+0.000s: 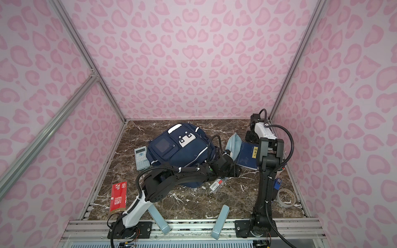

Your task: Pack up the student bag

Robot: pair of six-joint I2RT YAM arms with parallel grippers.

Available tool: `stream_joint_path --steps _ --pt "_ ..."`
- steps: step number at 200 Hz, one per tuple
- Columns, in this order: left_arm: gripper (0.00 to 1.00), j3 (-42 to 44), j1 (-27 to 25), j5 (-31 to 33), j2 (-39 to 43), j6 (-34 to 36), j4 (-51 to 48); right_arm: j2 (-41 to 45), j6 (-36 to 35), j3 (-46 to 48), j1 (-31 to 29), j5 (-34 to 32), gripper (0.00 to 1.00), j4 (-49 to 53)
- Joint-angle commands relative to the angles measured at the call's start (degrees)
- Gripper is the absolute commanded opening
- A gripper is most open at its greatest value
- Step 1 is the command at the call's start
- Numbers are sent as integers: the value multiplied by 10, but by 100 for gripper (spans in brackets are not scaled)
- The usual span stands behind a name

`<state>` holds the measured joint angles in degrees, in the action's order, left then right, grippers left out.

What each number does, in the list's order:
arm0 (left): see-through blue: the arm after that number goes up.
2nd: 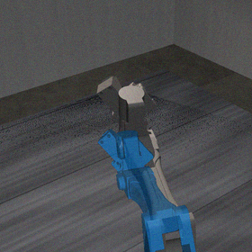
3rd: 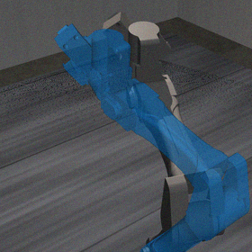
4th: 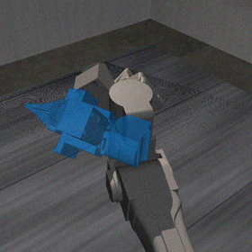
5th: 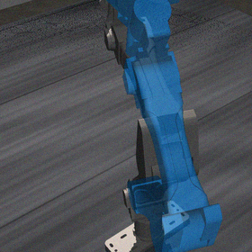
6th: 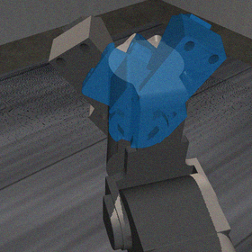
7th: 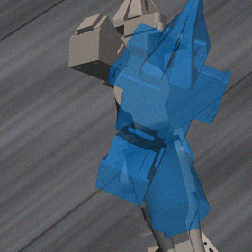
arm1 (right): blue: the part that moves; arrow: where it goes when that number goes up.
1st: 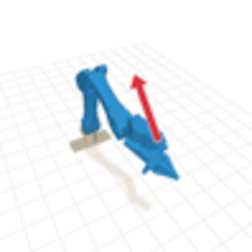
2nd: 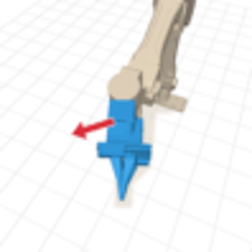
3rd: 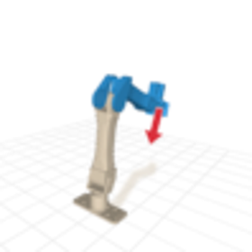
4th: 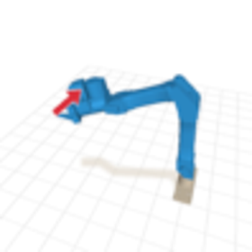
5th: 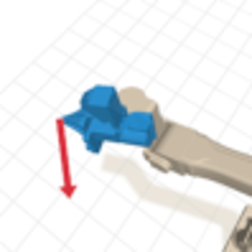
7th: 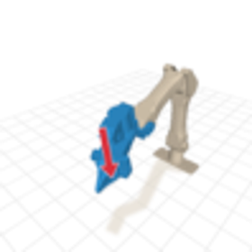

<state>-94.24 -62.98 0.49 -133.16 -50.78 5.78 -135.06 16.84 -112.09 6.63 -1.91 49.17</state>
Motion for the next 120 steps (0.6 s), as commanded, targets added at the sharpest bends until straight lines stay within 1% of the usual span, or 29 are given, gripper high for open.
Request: stream_joint_path --steps 1,13,26,33,43,54,61,66,73,84,93,102,120 --pt "75 -5 0 32 -8 10 -25 10 -7 40 -4 -7 48 37" --pt "75 -3 0 32 -10 9 -19 36 -2 97 -3 -4 48 18" --pt "76 -7 2 28 -16 9 -16 89 1 163 -5 11 48 -19" --pt "76 -8 2 31 -16 14 -17 111 -4 194 -9 17 46 -36" --pt "76 -9 3 37 -17 17 -20 132 -4 220 -13 18 45 -37" --pt "76 -12 4 36 -18 20 -20 154 2 242 -16 18 46 -40" --pt "77 -16 6 36 -19 23 -23 176 4 264 -19 18 48 -62" --pt "77 -17 6 38 -20 24 -28 192 3 293 -20 20 51 -80" --pt "77 -20 4 39 -20 30 -32 212 5 311 -22 19 56 -93" --pt "77 -18 5 36 -22 28 -32 238 17 323 -22 4 62 -85" --pt "77 -20 6 24 -26 23 -30 262 32 337 -23 -4 72 -79" --pt "76 -21 5 15 -29 22 -28 290 48 360 -22 -9 78 -77" --pt "73 -22 0 13 -32 25 -29 349 64 419 -28 -13 83 -85"
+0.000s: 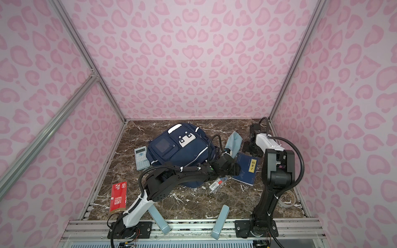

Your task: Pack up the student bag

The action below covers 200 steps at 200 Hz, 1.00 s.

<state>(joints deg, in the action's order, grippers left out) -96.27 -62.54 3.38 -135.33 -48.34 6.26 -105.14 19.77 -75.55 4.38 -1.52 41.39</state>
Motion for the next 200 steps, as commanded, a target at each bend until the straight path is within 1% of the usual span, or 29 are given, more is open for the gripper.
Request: stream_joint_path --steps 1,23,38,44,63,90,97,121,130,140,146,152,158,167,179,185,187,200 --pt "73 -2 -5 -15 -10 1 -34 52 35 56 -6 -17 83 -8" --pt "72 5 -7 -12 -8 2 -34 95 43 120 -7 -20 84 -17" --pt "69 14 -7 -15 -7 -2 -25 109 49 166 -2 14 84 -45" --pt "68 15 -7 -17 -6 -3 -24 112 55 182 -1 17 84 -58" --pt "68 21 -7 -14 0 -1 -24 118 62 213 5 11 83 -82" --pt "67 26 -6 -21 3 1 -17 127 63 246 23 29 81 -123" --pt "67 25 -6 -30 -1 -4 -11 127 60 257 27 45 80 -142" --pt "61 24 -2 -66 -17 -26 13 119 56 282 35 144 74 -204" --pt "59 23 -3 -71 -21 -30 18 117 58 286 35 165 72 -217" --pt "57 22 -2 -75 -24 -33 20 119 61 292 36 174 70 -226" --pt "56 21 -2 -79 -25 -34 22 121 61 295 35 178 67 -229" --pt "54 21 -1 -83 -25 -35 25 125 60 299 37 181 61 -232" --pt "53 24 -1 -86 -23 -36 29 129 59 301 39 184 54 -233" --pt "53 32 -2 -89 -17 -37 41 138 59 305 41 190 39 -233" --pt "53 42 -2 -88 -8 -39 42 149 59 309 42 197 24 -234" --pt "53 43 -1 -85 -4 -38 42 154 57 310 42 201 19 -234" --pt "53 43 -1 -85 -4 -37 41 156 57 310 42 203 16 -233" --pt "53 44 0 -87 0 -37 39 164 53 311 43 207 6 -227"
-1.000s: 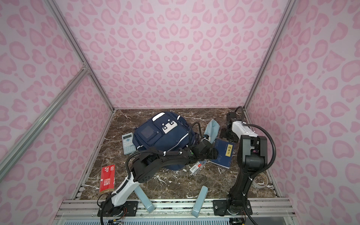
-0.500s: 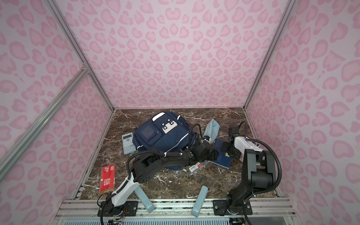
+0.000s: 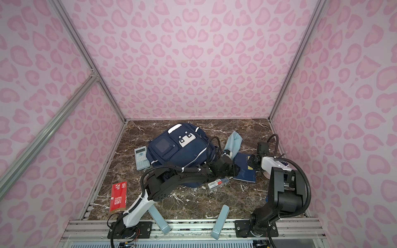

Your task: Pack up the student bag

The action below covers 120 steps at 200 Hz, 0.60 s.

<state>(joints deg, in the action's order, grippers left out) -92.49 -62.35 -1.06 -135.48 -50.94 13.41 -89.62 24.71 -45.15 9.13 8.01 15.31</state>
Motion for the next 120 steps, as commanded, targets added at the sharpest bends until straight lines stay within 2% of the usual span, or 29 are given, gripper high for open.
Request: stream_joint_path --steps 1,12,33,48,83,105,120 --pt "53 6 -2 -42 1 -11 -32 9 4 6 -5 112 6 34" --pt "53 8 -2 -43 4 -12 -32 21 2 7 -6 115 0 41" --pt "54 15 -2 -44 17 -11 -33 53 -9 8 -5 113 0 63" --pt "59 33 -1 -45 35 -11 -29 81 -16 4 -5 110 0 85" --pt "77 116 7 -75 98 -25 83 170 -19 -18 -5 116 0 137" --pt "81 177 10 -80 151 -24 123 224 -15 -27 -3 149 0 160" --pt "83 237 17 -130 192 -80 206 257 -10 -35 1 192 0 169"
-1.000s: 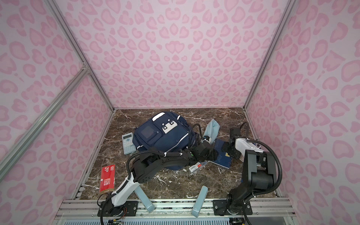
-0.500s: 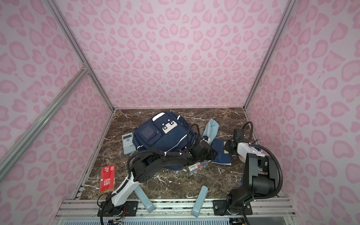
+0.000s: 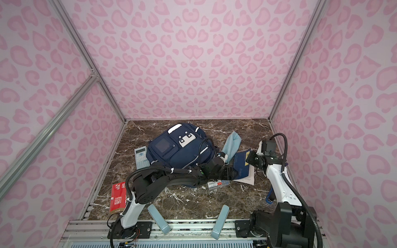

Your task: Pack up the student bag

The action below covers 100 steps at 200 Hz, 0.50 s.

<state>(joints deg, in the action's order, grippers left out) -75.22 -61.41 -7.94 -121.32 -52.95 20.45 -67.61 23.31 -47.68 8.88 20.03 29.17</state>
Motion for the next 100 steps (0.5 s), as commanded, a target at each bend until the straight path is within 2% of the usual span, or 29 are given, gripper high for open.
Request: stream_joint_path --steps 1,13,27,52,83,100 --pt "83 69 7 -65 53 -64 145 39 4 -10 3 77 0 30" --pt "83 113 8 -87 82 -97 214 66 9 -13 2 116 0 21" --pt "83 133 4 -82 117 -93 197 91 23 -23 -2 140 0 22" --pt "85 166 6 -34 174 -66 136 122 33 -48 -19 159 0 35" --pt "89 242 21 -21 213 -82 224 155 103 -41 -69 196 0 -27" --pt "93 252 26 -5 231 -68 204 156 138 -38 -97 209 0 -61"
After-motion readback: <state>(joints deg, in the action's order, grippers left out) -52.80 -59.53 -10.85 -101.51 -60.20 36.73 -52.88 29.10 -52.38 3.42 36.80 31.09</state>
